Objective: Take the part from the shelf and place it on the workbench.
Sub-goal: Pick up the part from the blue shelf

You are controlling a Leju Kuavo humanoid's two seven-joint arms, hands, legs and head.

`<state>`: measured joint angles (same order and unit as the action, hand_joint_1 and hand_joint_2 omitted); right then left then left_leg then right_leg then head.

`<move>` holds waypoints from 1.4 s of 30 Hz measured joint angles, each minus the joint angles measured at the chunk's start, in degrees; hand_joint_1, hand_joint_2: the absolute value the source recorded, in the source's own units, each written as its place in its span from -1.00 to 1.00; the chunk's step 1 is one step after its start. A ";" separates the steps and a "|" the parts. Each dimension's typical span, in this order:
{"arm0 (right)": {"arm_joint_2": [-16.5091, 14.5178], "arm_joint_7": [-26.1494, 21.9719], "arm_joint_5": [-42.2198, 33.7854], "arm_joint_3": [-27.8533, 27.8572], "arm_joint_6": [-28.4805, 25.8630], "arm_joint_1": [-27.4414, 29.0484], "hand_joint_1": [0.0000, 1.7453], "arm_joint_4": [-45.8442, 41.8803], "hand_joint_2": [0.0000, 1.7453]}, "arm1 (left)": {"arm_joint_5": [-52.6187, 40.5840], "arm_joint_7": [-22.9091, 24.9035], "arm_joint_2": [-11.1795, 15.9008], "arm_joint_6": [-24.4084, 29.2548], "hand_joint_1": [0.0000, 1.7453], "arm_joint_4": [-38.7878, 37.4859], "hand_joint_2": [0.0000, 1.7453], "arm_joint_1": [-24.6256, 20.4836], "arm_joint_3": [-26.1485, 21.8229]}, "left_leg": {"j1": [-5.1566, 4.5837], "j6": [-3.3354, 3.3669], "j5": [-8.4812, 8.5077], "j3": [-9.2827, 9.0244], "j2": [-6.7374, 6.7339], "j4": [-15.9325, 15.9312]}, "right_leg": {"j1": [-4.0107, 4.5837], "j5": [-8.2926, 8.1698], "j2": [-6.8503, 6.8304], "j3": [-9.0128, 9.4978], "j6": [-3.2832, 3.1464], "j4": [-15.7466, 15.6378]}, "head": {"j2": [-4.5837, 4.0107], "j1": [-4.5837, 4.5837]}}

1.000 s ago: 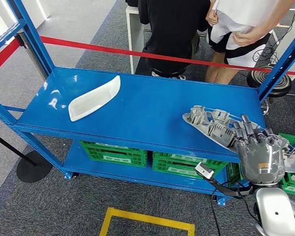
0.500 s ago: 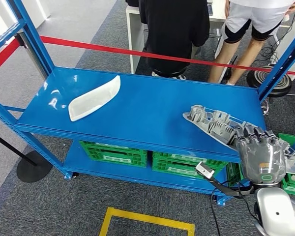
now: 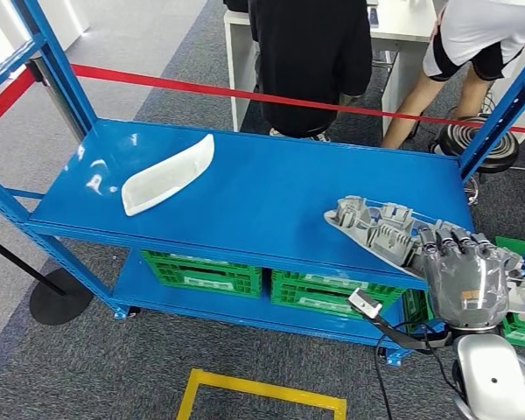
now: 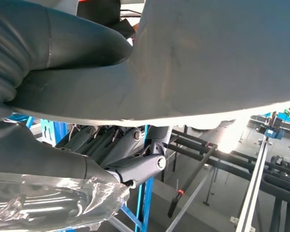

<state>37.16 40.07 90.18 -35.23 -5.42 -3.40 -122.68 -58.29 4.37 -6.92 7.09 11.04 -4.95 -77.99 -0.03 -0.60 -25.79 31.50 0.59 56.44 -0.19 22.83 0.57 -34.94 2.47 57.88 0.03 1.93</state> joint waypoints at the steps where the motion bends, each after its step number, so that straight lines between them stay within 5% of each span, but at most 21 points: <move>1: 0.00 0.01 0.00 0.00 0.00 0.02 1.00 0.00 1.00 | 0.00 0.00 0.00 0.01 -1.00 0.00 1.00 0.00 0.00 | 0.00 0.00 0.00 0.00 0.00 0.00 | 0.00 0.00 0.00 0.00 0.00 0.00 | 0.01 0.00; 42: 0.00 0.01 0.00 0.04 -0.90 0.52 1.00 0.00 1.00 | -0.52 0.92 0.01 -0.22 -1.00 0.00 1.00 0.00 0.00 | 0.00 0.00 0.00 0.00 0.00 0.00 | 0.00 0.00 0.00 0.00 0.00 0.00 | -0.01 0.00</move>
<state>37.16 40.08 90.18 -35.19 -6.32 -2.87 -122.68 -58.82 5.29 -6.92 6.86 11.04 -4.95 -77.99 -0.03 -0.60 -25.79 31.50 0.59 56.44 -0.19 22.83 0.57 -34.94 2.47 57.88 0.03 1.93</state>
